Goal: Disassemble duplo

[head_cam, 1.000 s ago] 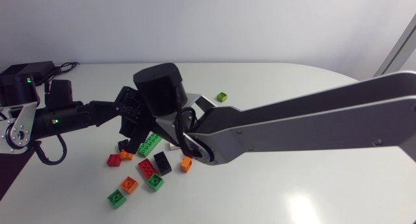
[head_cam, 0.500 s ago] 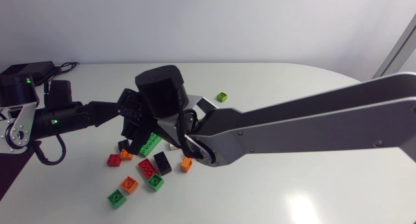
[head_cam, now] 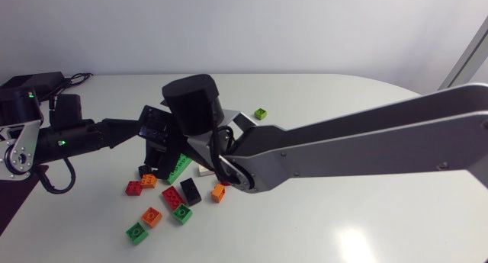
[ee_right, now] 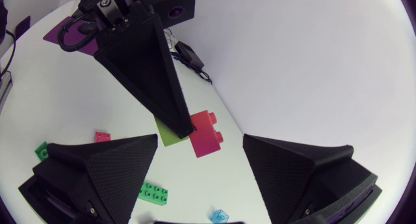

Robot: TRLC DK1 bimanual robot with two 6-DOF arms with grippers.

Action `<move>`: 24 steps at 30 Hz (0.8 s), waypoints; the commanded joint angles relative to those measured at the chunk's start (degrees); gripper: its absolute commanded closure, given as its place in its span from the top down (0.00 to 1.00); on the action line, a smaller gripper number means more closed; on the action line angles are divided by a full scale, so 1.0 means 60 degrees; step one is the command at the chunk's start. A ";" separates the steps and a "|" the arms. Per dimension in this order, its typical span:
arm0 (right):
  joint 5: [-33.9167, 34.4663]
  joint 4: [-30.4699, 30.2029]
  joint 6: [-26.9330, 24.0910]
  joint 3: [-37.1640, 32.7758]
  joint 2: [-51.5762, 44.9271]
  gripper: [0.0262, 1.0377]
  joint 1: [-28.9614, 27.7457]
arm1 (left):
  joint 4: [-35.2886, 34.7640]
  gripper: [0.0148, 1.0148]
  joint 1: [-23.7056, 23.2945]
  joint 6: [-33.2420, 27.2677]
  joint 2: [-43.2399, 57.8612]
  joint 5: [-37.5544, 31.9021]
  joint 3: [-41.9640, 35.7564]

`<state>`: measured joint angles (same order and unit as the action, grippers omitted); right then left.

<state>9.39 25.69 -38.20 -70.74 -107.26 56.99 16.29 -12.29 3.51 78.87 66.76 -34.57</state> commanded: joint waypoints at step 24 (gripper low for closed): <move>-0.0012 0.0596 -0.2277 0.0628 -0.0404 0.69 -0.0094 | -0.0006 0.17 0.0277 -0.0306 -0.0049 0.0167 0.0019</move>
<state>9.21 27.86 -50.28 -68.49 -108.71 56.62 16.27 -11.22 2.42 78.87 67.11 -34.57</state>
